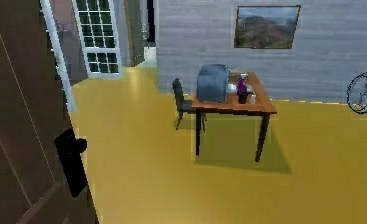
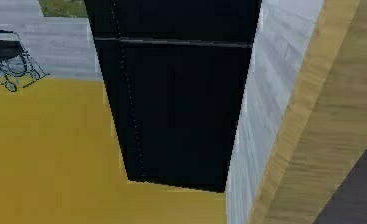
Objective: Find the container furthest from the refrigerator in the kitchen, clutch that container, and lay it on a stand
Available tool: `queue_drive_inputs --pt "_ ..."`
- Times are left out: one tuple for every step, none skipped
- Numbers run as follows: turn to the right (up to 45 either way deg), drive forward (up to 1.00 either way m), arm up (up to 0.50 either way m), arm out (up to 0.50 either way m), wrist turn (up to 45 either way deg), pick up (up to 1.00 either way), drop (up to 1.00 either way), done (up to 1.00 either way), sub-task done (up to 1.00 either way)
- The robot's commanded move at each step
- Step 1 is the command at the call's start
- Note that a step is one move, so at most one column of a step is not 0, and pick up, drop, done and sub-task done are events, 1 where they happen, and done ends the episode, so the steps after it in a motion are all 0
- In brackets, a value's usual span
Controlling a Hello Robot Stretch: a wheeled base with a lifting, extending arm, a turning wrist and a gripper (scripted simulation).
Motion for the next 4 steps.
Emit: queue_drive_inputs --pt "0.0 0.10 0.00 0.00 0.0 0.00 0.00 0.00 0.00" --pt "9.0 0.00 0.00 0.00 0.0 0.00 0.00 0.00 0.00" --pt "0.0 1.00 0.00 0.00 0.0 0.00 0.00 0.00 0.00" --pt "12.0 0.00 0.00 0.00 0.0 0.00 0.00 0.00 0.00"
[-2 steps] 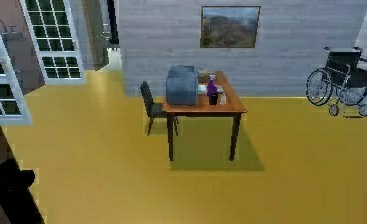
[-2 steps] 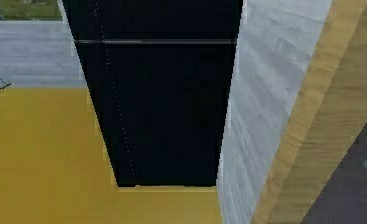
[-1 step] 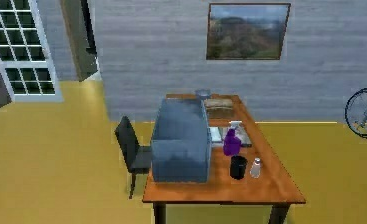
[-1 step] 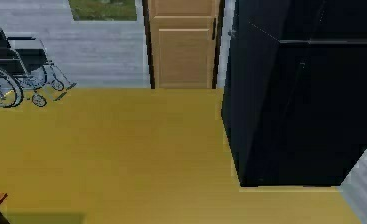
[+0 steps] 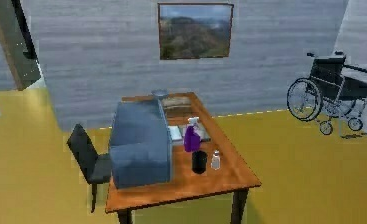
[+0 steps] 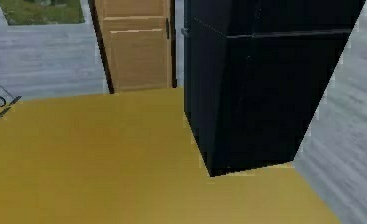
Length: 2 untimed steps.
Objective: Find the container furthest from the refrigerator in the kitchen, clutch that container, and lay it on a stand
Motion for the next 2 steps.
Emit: queue_drive_inputs --pt "0.0 0.10 0.00 0.00 0.0 0.00 0.00 0.00 0.00" --pt "36.0 0.00 0.00 0.00 0.0 0.00 0.00 0.00 0.00"
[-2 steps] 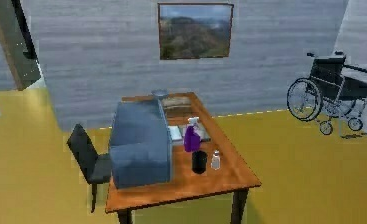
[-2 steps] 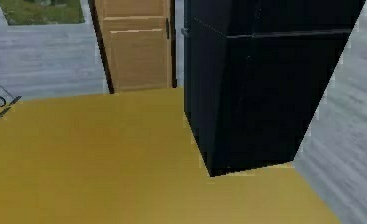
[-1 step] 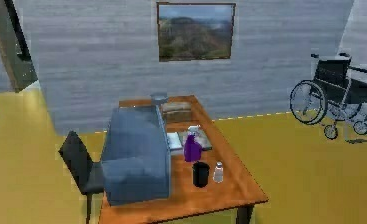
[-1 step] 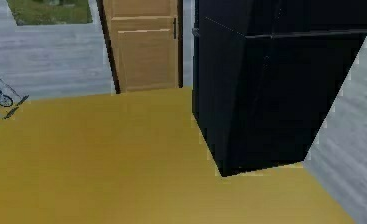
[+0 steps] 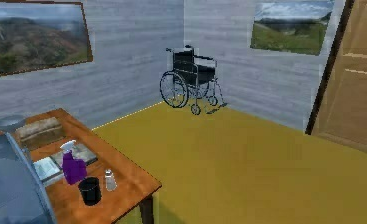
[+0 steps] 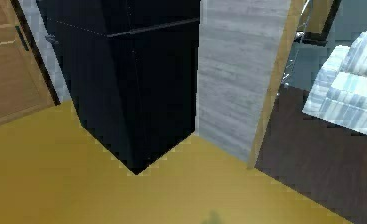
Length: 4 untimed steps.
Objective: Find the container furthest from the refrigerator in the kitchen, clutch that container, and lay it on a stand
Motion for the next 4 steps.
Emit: queue_drive_inputs --pt "0.0 0.20 0.00 0.00 0.0 0.00 0.00 0.00 0.00" --pt "27.0 0.00 0.00 0.00 0.0 0.00 0.00 0.00 0.00" --pt "0.0 0.60 0.00 0.00 0.0 0.00 0.00 0.00 0.00" --pt "15.0 0.00 0.00 0.00 0.0 0.00 0.00 0.00 0.00"
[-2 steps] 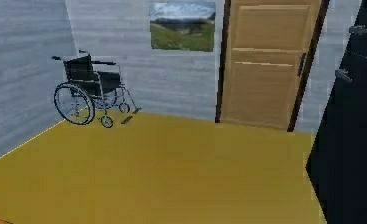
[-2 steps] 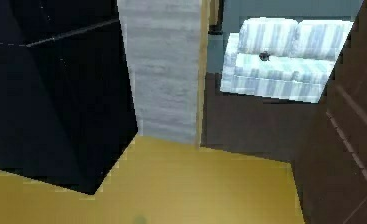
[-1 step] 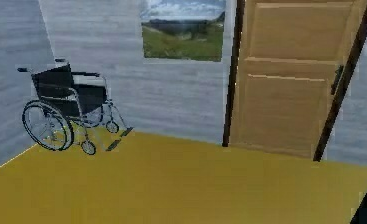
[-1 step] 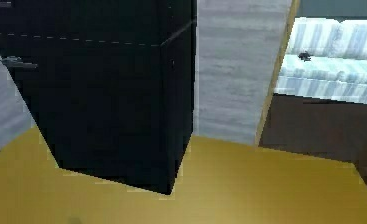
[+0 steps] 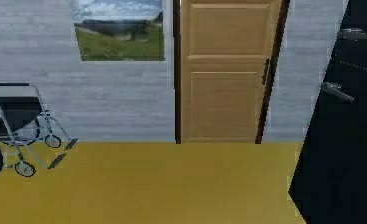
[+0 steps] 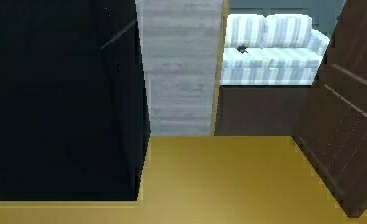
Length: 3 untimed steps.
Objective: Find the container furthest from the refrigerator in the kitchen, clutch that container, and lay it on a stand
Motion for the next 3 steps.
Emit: queue_drive_inputs --pt "0.0 0.30 0.00 0.00 0.0 0.00 0.00 0.00 0.00" --pt "-45.0 0.00 0.00 0.00 0.0 0.00 0.00 0.00 0.00" --pt "-45.0 0.00 0.00 0.00 0.0 0.00 0.00 0.00 0.00"
